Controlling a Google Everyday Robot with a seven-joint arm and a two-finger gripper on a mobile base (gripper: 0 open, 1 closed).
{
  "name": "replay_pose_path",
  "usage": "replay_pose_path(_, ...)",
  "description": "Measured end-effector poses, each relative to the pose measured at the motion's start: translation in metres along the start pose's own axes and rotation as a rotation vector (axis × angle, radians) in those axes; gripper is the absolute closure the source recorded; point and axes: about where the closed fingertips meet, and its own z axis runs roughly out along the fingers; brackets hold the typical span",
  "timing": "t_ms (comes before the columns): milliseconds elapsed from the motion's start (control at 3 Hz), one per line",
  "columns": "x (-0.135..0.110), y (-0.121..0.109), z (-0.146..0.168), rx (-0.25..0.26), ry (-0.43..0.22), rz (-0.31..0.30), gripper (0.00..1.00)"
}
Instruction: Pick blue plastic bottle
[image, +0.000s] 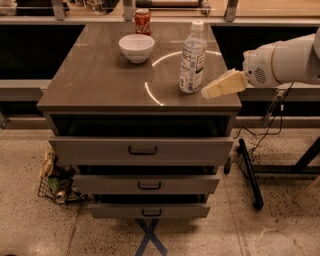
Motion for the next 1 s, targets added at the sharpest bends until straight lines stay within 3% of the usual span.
replay_pose_path(333,0.002,-0.001,0.014,0.005,-0.037,0.045,0.0)
replay_pose_path(1000,-0.026,-0.003,0.072,-0.07,-0.233,0.115,0.0)
